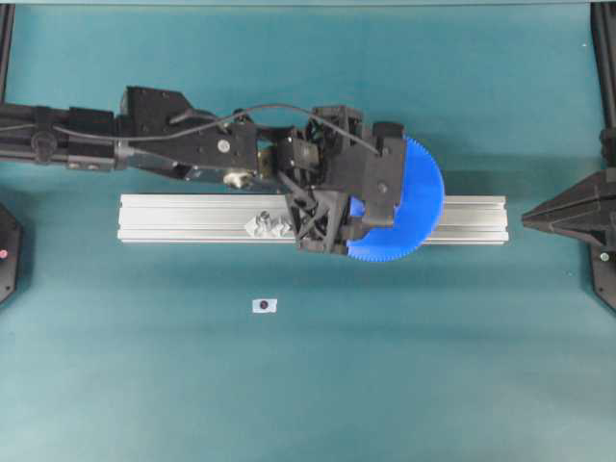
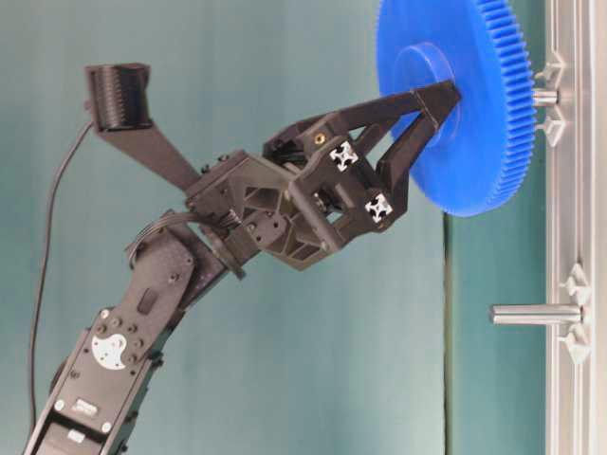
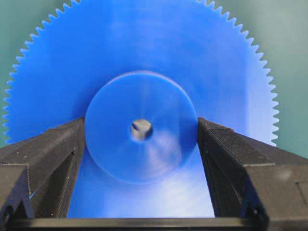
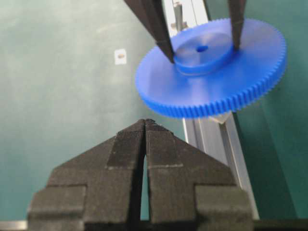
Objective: Insert the large gear onto the shaft.
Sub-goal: 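Align the gear's center hole with the shaft tip, adjusting position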
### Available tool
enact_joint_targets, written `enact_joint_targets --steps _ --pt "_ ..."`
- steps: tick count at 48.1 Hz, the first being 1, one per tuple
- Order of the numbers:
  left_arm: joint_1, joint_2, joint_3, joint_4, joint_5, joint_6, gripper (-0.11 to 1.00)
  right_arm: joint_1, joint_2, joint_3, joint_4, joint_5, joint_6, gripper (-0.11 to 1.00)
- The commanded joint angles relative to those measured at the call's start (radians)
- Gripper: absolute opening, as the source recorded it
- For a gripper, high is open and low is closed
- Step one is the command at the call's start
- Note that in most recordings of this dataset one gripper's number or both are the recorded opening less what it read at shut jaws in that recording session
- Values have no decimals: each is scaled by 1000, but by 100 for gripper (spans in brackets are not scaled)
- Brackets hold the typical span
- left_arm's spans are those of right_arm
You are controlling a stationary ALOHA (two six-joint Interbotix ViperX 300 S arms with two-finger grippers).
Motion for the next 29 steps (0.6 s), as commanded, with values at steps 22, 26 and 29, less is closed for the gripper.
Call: enact_joint_targets --steps 22,26,29 --pt "6 9 -253 2 314 2 78 -3 -2 6 -9 -8 6 6" --pt "6 31 -267 2 322 -2 78 -3 -2 6 -9 -8 6 6" --pt "6 49 -267 2 322 -5 78 -3 -2 6 -11 -9 6 6"
